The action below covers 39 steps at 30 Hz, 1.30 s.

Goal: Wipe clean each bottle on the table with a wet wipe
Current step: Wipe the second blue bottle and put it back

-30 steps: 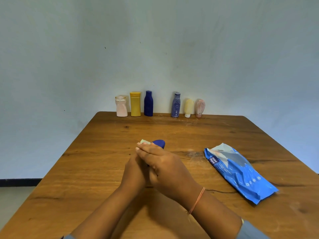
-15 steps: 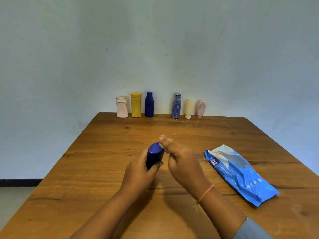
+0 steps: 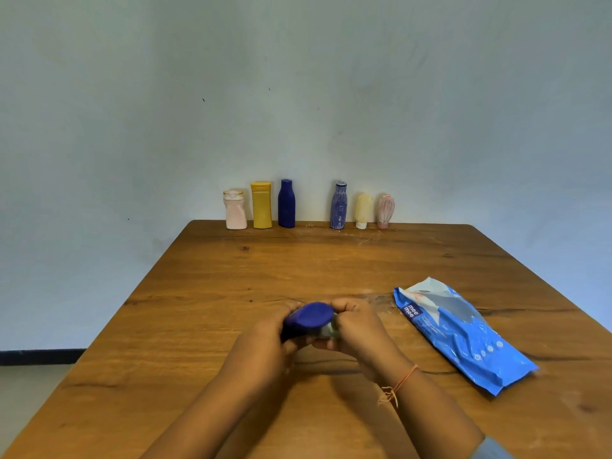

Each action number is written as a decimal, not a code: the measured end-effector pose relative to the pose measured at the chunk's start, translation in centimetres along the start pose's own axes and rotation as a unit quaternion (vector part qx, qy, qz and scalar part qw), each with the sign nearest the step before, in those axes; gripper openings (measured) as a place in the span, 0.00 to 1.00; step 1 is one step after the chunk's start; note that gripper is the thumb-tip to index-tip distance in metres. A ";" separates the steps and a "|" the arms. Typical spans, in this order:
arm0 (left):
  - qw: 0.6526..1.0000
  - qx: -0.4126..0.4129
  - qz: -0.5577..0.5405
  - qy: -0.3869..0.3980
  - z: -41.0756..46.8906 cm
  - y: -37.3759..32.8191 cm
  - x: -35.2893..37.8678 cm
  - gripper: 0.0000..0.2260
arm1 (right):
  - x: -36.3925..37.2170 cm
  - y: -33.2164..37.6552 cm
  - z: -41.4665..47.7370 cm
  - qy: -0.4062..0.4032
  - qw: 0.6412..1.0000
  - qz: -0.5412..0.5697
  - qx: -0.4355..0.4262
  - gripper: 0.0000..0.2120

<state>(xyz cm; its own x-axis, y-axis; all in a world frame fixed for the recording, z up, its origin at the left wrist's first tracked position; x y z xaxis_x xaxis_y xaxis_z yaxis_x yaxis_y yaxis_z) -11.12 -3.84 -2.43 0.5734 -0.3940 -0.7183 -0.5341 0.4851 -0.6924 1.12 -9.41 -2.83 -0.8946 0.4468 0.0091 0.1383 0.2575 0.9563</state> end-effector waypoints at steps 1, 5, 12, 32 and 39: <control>0.999 -0.007 -0.044 0.015 0.1 0.0 0.4 0.21 | 0.1 0.1 0.0 0.004 1.000 0.006 -0.009 0.16; 0.974 -0.028 -0.220 0.048 0.9 -0.1 0.9 0.28 | -0.5 0.3 0.7 -0.012 0.998 0.063 -0.020 0.21; 0.921 -0.081 -0.380 -0.003 2.5 0.6 0.7 0.16 | -2.1 -1.2 2.6 -0.054 0.991 0.121 0.001 0.22; 0.931 -0.077 -0.355 -0.009 12.7 3.2 2.0 0.23 | -5.1 0.5 8.3 -0.178 0.977 0.063 -0.095 0.14; 0.889 -0.071 -0.453 0.010 13.4 2.1 3.6 0.17 | 0.8 2.0 8.1 -0.065 0.839 -0.394 -0.371 0.24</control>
<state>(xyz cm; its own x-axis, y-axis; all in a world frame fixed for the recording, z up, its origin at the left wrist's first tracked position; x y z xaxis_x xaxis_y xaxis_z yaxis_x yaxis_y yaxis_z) -1.90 6.25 -5.56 0.7978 -0.5869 0.1379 0.0667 -0.1414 -0.9877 4.14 -1.57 -3.26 -0.5245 0.4896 -0.6966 -0.8187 -0.0655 0.5704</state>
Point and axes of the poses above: each hand's wrist, its own z-axis towards the middle knuckle, its own x-axis out of the palm, y = z × x, the point moved 6 cm from there along z, towards the middle knuckle, and after that the axes turned 3 degrees about x, right-handed, at the moved point
